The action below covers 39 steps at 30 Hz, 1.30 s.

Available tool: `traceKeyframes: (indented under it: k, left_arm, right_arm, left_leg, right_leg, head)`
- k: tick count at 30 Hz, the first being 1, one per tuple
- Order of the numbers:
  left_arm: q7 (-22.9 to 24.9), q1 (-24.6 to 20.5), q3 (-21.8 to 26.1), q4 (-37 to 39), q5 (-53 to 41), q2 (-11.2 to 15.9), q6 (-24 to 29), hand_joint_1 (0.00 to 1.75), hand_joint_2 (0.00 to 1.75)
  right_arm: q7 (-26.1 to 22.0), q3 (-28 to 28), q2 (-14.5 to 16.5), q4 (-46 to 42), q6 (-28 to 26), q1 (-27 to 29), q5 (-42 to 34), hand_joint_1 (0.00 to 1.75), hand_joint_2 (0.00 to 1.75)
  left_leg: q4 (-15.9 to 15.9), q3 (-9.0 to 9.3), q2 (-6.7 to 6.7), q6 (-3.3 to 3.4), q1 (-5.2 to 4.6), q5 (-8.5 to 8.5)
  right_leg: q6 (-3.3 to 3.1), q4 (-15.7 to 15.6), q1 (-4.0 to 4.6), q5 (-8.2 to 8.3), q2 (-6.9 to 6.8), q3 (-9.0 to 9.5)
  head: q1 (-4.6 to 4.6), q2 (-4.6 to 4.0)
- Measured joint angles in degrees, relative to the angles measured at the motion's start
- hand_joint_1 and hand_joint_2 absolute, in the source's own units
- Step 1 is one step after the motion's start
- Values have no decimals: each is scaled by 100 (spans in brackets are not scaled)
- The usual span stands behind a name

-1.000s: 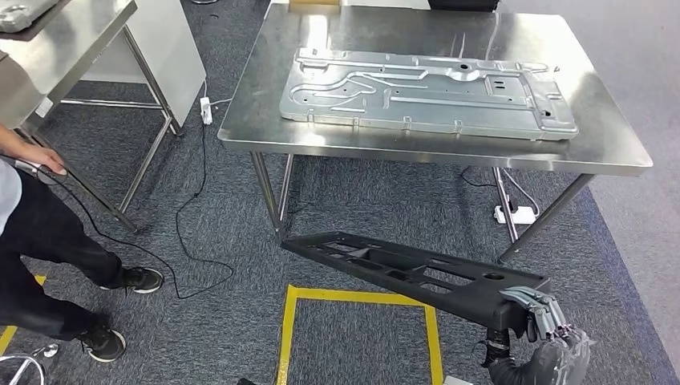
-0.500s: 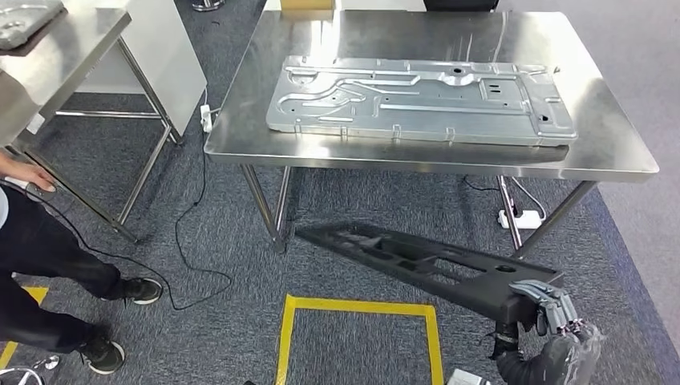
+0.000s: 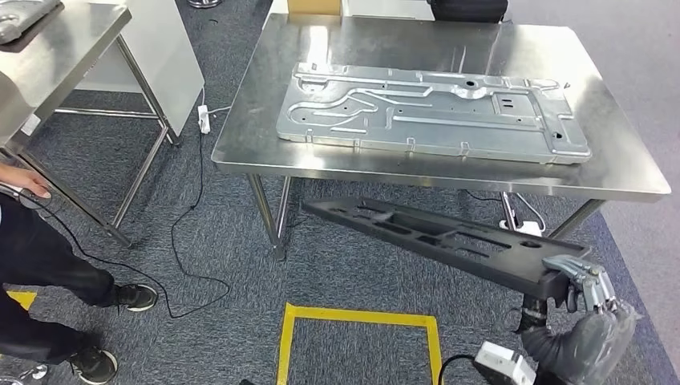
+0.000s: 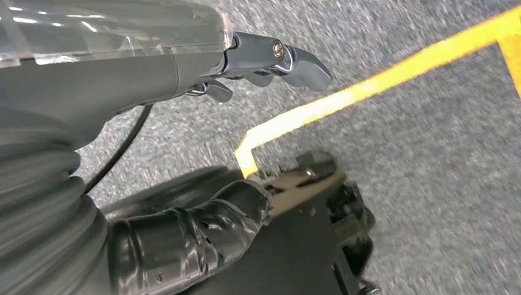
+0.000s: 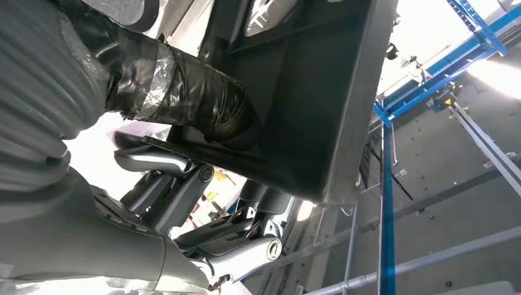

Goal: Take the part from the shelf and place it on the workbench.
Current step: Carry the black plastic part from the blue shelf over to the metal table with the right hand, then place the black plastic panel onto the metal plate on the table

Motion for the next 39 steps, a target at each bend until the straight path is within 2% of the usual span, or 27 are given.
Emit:
traceKeyframes:
  k: [1,2,4,5,6,10,12,13,15,16,17,18,20,21,22,24,26,27,28,30,31,32,33,35,36,37,39]
  left_arm:
    - [2,-1,-2,0,-10,0,-6,0,175]
    - [4,2,-2,0,-20,0,-8,0,175]
    - [8,10,-3,0,-26,0,-8,0,175]
    - [10,9,-3,0,-28,0,-8,0,175]
    - [13,4,-4,0,-28,1,-8,0,175]
    - [17,-18,-7,0,-29,3,-3,0,175]
    - [17,-25,-7,0,-28,4,2,0,175]
    - [18,-24,-8,0,-28,4,3,0,175]
    - [21,-17,-9,0,-30,4,3,0,175]
    - [25,-10,-9,0,-30,4,3,0,175]
    - [28,-3,-9,0,-30,5,3,0,175]
    - [31,1,-9,0,-31,6,4,0,175]
    - [33,4,-9,0,-31,11,5,0,175]
    - [33,1,-9,0,-32,15,5,0,175]
    - [34,-8,-9,0,-33,19,5,0,175]
    - [37,-21,-10,0,-38,23,5,0,175]
    - [40,-16,-11,0,-50,25,4,0,175]
    - [42,-14,-12,0,-57,24,3,0,175]
    - [44,-19,-13,0,-67,23,2,0,175]
    - [47,-36,-18,0,-79,22,-3,0,175]
    - [49,-42,-21,0,-85,22,-7,0,175]
    - [52,-44,-24,0,-90,22,-11,0,175]
    - [57,-42,-26,0,-94,22,-15,0,175]
    - [65,-34,-27,0,-99,22,-24,0,175]
    - [68,-39,-28,0,-100,23,-27,0,175]
    - [72,-44,-31,0,-100,23,-29,0,175]
    - [80,-51,-35,0,-101,26,-22,0,175]
  right_arm:
    - [31,-10,-38,19,3,-30,-15,175,175]
    - [60,-19,-71,37,8,-62,-28,175,175]
    - [117,-39,-132,71,21,-139,-54,175,175]
    - [142,-49,-159,90,28,-181,-66,175,175]
    - [166,-55,-181,108,35,-218,-78,175,175]
    - [223,-73,-237,179,60,-314,-134,175,175]
    - [240,-89,-254,197,73,-351,-145,175,175]
    - [245,-98,-257,208,81,-365,-149,175,175]
    - [249,-118,-261,240,93,-385,-158,175,175]
    - [250,-124,-261,260,97,-389,-165,175,175]
    - [250,-128,-261,274,98,-391,-170,175,175]
    - [250,-131,-261,283,98,-395,-175,175,175]
    - [251,-138,-261,292,98,-418,-192,175,175]
    - [253,-143,-263,296,98,-439,-207,175,175]
    - [257,-153,-268,301,99,-457,-235,175,175]
    - [266,-184,-291,308,106,-490,-325,175,175]
    - [269,-241,-329,305,113,-529,-417,175,175]
    - [272,-285,-355,304,114,-559,-455,175,175]
    - [277,-342,-389,303,114,-589,-503,175,175]
    - [296,-496,-465,308,121,-639,-642,175,175]
    - [305,-596,-505,310,138,-657,-729,175,175]
    - [310,-707,-549,312,167,-677,-812,175,175]
    - [313,-821,-596,313,201,-701,-882,175,175]
    - [309,-1049,-693,315,256,-760,-976,175,175]
    - [305,-1152,-734,315,267,-787,-1002,175,175]
    - [299,-1255,-770,314,269,-807,-1033,175,175]
    - [272,-1484,-827,307,270,-826,-1152,175,175]
  left_leg:
    - [4,36,-5,2,-2,-33]
    - [9,83,-11,-3,-1,-72]
    - [32,183,-25,-36,4,-170]
    - [53,213,-30,-66,-6,-224]
    - [69,225,-35,-100,-15,-268]
    - [73,259,-29,-211,-26,-355]
    - [334,165,-16,-271,-12,-508]
    - [637,13,-11,-297,0,-646]
    - [1409,-443,-9,-328,12,-918]
    - [1663,-630,-9,-330,15,-934]
    - [1712,-724,-9,-322,14,-829]
    - [1528,-707,-9,-300,12,-607]
    - [803,-473,-9,-214,-14,-97]
    - [481,-353,-7,-164,-34,48]
    - [292,-282,-5,-126,-56,101]
    - [166,-235,-6,-84,-84,74]
    - [37,-152,-4,-51,-55,103]
    - [-44,-91,0,-33,-33,122]
    - [-106,-35,3,-18,-11,134]
    - [-134,16,2,6,-4,111]
    - [-125,32,-1,9,-2,88]
    - [-111,55,-5,8,-1,56]
    - [-92,87,-10,0,2,21]
    - [-38,149,-20,-38,8,-73]
    - [9,158,-25,-71,-3,-123]
    - [45,151,-30,-106,-14,-160]
    - [83,128,-37,-159,-39,-196]
  right_leg:
    - [9,176,-4,24,0,-161]
    - [13,129,-8,174,-1,-211]
    - [6,-499,-14,686,-2,-31]
    - [-7,-849,-6,870,-2,106]
    - [-32,-1089,5,963,0,205]
    - [-166,-1241,18,915,20,284]
    - [-236,-1278,-1,894,15,338]
    - [-264,-1288,-1,877,6,365]
    - [-300,-1291,10,830,-6,414]
    - [-308,-1290,17,802,-6,446]
    - [-309,-1290,24,771,-2,486]
    - [-308,-1290,31,738,4,537]
    - [-295,-1297,49,668,8,633]
    - [-277,-1300,55,641,13,658]
    - [-253,-1307,53,626,14,663]
    - [-189,-1342,40,621,13,663]
    - [-127,-1373,41,597,3,710]
    - [-105,-1269,45,529,3,686]
    - [-86,-1042,46,415,3,591]
    - [-53,-279,32,122,6,169]
    - [-31,28,23,61,5,-42]
    - [-11,159,11,110,5,-171]
    - [4,54,-2,281,4,-182]
    - [25,-626,-32,764,1,51]
    - [17,-958,-33,915,1,174]
    - [-3,-1166,-30,986,3,247]
    - [-68,-1243,-14,957,12,257]
  head:
    - [-1,0]
    - [0,0]
    - [2,0]
    - [3,0]
    - [3,0]
    - [-14,0]
    - [-24,0]
    - [-29,0]
    - [-34,0]
    - [-34,0]
    - [-34,0]
    - [-34,0]
    - [-30,0]
    - [-31,0]
    - [-30,0]
    - [-36,0]
    - [-37,0]
    - [-33,0]
    - [-27,0]
    - [-19,0]
    - [-19,0]
    - [-20,0]
    - [-20,0]
    - [-16,0]
    - [-16,0]
    - [-17,0]
    - [-25,0]
